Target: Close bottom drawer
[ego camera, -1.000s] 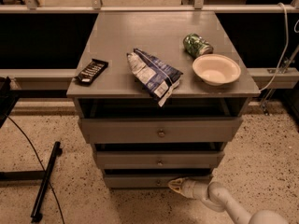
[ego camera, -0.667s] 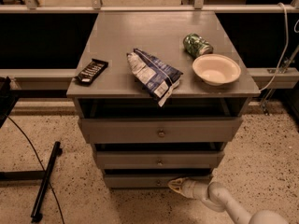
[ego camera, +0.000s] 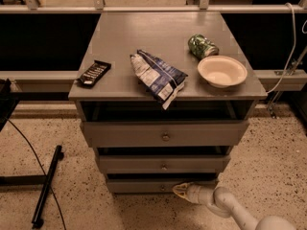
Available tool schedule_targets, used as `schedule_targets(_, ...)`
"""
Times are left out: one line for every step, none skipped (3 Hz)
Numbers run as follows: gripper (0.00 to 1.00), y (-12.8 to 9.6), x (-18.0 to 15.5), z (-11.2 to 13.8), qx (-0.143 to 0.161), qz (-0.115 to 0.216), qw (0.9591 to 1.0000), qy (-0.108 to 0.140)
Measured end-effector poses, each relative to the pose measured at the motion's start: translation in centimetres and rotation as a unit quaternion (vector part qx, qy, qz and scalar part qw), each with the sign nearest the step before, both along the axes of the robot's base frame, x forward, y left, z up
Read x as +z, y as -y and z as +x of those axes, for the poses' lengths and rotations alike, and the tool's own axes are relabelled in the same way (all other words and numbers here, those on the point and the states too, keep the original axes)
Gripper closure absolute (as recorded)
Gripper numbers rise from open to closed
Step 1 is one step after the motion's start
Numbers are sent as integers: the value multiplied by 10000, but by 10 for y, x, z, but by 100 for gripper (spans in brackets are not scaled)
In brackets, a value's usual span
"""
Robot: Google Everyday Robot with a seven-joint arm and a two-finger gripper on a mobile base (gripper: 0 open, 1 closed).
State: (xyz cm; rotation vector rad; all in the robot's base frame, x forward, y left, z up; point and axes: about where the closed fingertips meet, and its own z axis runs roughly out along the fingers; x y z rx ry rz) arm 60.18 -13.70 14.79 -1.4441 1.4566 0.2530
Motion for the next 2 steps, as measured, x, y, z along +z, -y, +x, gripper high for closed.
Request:
schedule_targets(76,0,0,0,0,0,10000,0)
schedule_targets(73,0,0,0,0,0,10000,0)
